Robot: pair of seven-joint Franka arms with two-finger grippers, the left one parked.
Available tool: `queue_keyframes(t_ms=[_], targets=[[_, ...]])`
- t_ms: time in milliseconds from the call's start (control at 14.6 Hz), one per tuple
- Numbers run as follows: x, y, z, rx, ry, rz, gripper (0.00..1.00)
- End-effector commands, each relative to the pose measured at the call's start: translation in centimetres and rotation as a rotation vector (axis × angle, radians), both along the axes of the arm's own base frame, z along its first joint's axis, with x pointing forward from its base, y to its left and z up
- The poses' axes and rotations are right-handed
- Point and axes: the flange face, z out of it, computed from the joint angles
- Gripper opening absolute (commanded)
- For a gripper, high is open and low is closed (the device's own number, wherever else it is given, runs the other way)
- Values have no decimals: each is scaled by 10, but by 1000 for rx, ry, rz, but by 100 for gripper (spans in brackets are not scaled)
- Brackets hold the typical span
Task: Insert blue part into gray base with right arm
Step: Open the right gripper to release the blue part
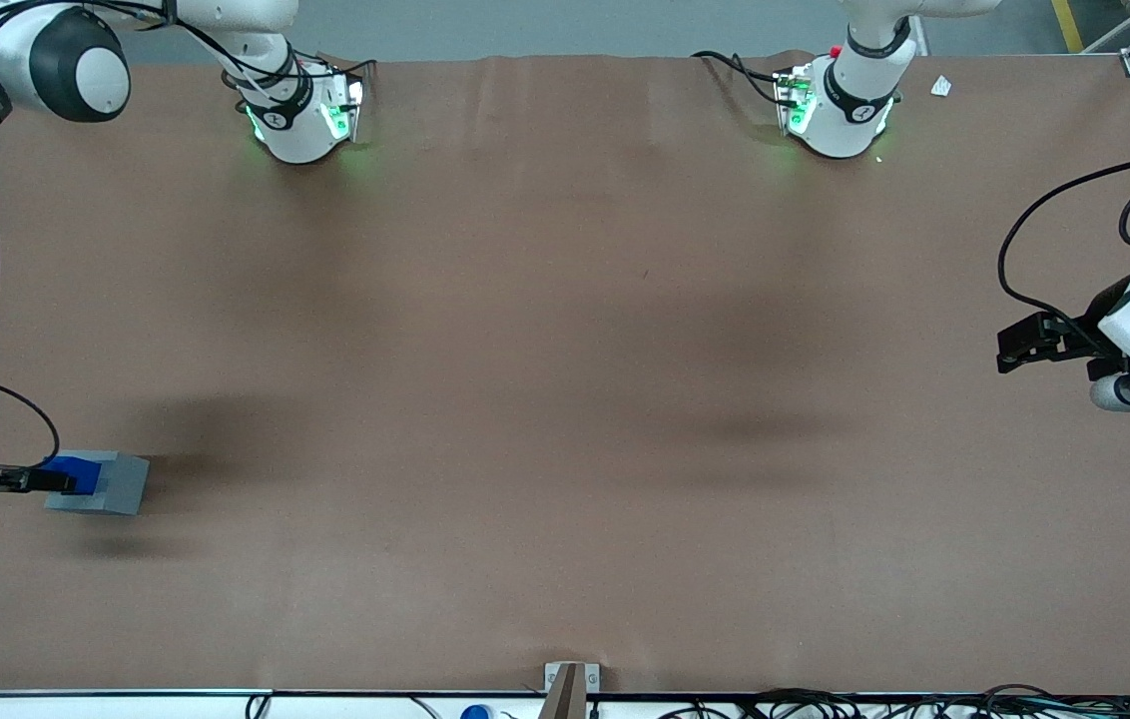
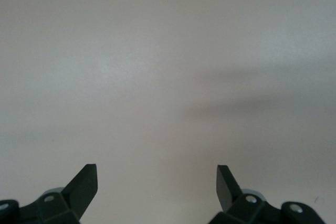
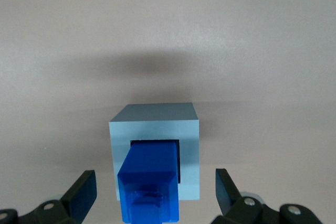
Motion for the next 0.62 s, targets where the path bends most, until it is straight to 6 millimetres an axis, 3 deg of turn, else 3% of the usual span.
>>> queue_keyframes(t_ms=[0,274,548], targets=[[-9,4,30,22,23,4,100],[-24,15,86,34,52,7,100],[-64,35,136,27,13,5,100]])
